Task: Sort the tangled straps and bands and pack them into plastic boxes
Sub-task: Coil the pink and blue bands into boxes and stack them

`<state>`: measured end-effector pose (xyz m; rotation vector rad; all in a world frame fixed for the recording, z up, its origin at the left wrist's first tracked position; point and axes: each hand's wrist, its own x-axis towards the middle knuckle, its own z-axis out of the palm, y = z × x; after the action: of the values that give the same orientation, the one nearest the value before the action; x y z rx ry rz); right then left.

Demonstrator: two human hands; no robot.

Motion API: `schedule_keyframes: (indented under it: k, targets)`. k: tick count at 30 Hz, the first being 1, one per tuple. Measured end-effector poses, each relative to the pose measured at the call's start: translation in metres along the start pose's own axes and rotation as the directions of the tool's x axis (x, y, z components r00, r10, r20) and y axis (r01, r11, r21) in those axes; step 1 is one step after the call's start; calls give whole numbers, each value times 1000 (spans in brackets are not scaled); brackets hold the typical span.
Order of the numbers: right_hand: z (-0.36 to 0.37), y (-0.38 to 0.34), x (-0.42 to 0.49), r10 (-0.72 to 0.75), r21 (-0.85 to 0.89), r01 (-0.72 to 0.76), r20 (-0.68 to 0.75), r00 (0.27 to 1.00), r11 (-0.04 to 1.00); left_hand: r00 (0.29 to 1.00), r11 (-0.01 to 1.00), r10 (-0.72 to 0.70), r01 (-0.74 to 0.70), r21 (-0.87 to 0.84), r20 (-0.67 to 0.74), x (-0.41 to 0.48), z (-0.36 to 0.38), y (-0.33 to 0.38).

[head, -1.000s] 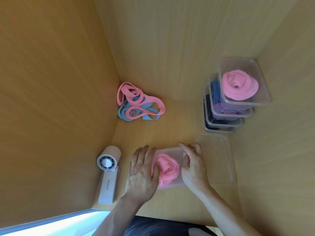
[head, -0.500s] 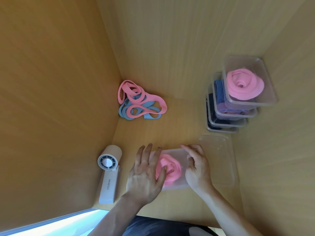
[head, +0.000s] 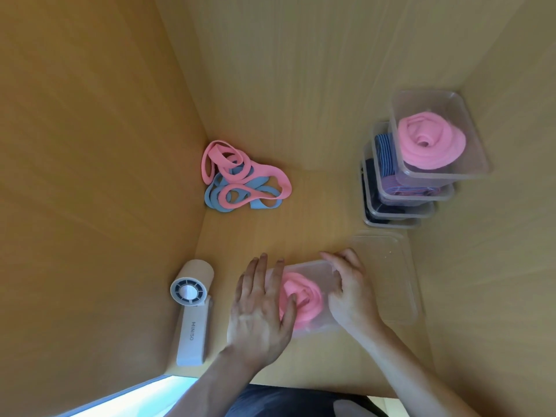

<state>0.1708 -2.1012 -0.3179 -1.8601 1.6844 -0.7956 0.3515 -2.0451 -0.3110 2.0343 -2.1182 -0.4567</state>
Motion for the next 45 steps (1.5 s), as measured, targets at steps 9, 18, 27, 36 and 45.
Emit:
schedule_keyframes:
  k: [9, 18, 27, 36, 45]
  targets:
    - [0, -3, 8, -4, -96, 8, 40, 999, 995, 1000, 997, 4, -5, 77, 14, 4, -3, 3]
    - [0, 9, 0, 49, 24, -50, 26, 998, 998, 998, 994, 58, -60, 92, 20, 5, 4, 1]
    - [6, 2, 1, 138, 116, -137, -3, 990, 984, 996, 992, 84, -85, 91, 11, 10, 8, -3]
    - [9, -2, 23, 129, 48, -129, 16, 992, 990, 993, 986, 114, -117, 117, 33, 36, 0, -7]
    - [5, -9, 24, -85, -257, 118, 138, 987, 959, 991, 990, 111, -118, 80, 80, 45, 0, -12]
